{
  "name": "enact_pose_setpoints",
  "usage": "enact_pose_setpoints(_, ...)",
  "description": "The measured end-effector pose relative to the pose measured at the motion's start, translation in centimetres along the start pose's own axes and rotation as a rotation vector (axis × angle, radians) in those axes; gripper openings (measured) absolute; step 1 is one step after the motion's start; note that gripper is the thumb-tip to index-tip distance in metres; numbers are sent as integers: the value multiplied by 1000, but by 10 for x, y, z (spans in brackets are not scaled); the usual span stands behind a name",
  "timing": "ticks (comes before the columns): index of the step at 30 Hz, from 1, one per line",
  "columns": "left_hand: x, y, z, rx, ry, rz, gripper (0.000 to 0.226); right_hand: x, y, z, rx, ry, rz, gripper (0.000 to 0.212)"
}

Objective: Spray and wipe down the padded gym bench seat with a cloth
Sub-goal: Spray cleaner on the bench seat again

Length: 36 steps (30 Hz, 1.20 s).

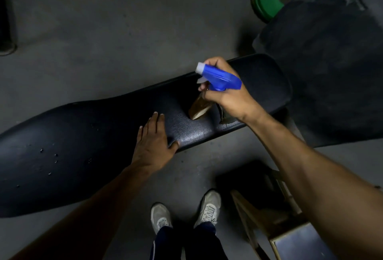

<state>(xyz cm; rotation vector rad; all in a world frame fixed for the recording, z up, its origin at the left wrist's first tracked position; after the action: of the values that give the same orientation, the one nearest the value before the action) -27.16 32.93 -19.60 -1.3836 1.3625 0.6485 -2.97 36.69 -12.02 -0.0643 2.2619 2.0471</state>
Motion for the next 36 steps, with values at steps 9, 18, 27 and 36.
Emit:
enact_pose_setpoints(9, 4, -3, 7, -10, -20, -19, 97, 6, 11, 30, -107, 129, -69, 40)
enact_pose_setpoints(18, 5, -2, 1, -23, -34, -52, 95, 3, -9, 16, 0, 50, -74, 34)
enact_pose_setpoints(27, 7, 3, -2, -13, -26, -44, 95, 2, -36, -3, 11, -218, -198, 74)
enact_pose_setpoints(36, 11, 9, -8, -15, -18, -40, 96, 1, -46, -8, 49, -222, -129, 81)
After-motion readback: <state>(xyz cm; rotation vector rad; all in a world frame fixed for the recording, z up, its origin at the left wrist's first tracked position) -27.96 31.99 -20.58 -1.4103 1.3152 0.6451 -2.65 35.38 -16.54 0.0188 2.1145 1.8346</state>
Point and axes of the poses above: each hand's wrist, its own z-axis towards the middle knuckle, its own x-axis out of the palm, y = z × x, the point moved 1 cm from there along z, towards the middle knuckle, and after that the axes turned 2 degrees about -y, right-handed, at the moved point
